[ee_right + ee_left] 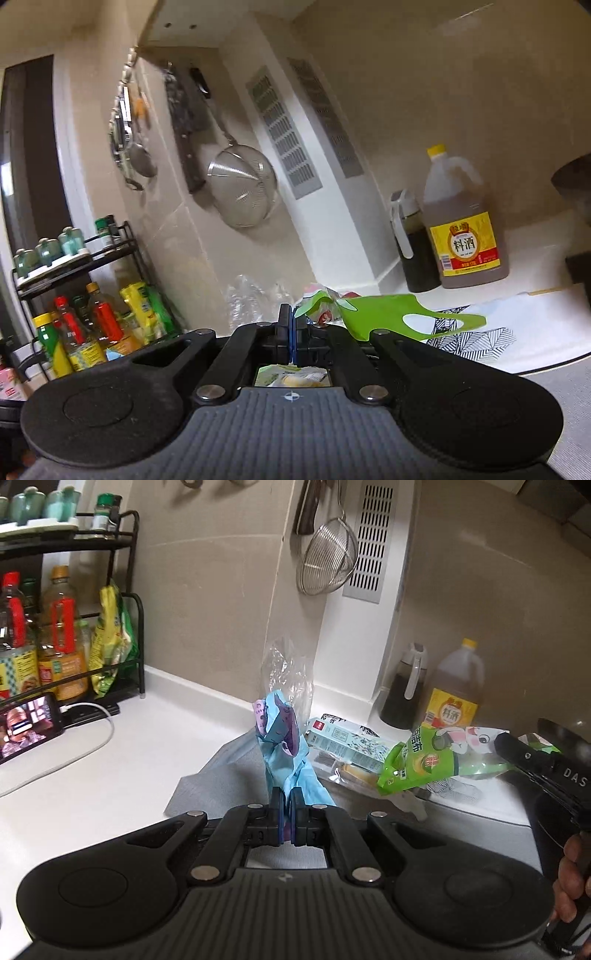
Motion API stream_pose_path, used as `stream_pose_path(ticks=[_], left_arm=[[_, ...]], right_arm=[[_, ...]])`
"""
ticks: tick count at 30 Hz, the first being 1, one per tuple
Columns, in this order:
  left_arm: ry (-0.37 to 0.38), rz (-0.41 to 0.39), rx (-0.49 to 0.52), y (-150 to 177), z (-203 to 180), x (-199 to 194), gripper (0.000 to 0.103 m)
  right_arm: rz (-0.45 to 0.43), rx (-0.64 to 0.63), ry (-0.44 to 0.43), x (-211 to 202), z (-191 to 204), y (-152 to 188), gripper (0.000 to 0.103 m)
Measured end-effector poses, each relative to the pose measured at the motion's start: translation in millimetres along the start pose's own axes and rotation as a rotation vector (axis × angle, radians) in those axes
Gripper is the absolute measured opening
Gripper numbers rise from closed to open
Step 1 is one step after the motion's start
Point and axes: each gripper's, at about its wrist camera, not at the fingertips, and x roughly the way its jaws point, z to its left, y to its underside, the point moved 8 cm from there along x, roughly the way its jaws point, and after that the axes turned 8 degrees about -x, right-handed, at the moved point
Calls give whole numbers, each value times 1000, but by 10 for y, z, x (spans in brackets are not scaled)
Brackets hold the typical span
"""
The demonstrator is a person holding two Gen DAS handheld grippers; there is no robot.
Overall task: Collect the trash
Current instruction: 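Grasp the blue-pink wrapper with the left gripper while the right grasps the green packet, then carry the wrapper and green packet down over the bin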
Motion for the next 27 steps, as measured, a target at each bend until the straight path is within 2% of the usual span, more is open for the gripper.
stream_pose_path(ticks=[7, 16, 23, 27], left_arm=[[-8, -22, 18, 274, 88, -679, 3], [-42, 10, 44, 859, 282, -1417, 3], [-50, 90, 37, 1372, 374, -1653, 3], [-75, 141, 34, 1645, 443, -1673, 3]], right_arm=[[22, -19, -55, -482, 219, 10, 0], [103, -93, -200, -1203, 683, 274, 0], [224, -141, -265, -1582, 955, 708, 0], [313, -162, -255, -1657, 1008, 1039, 0]])
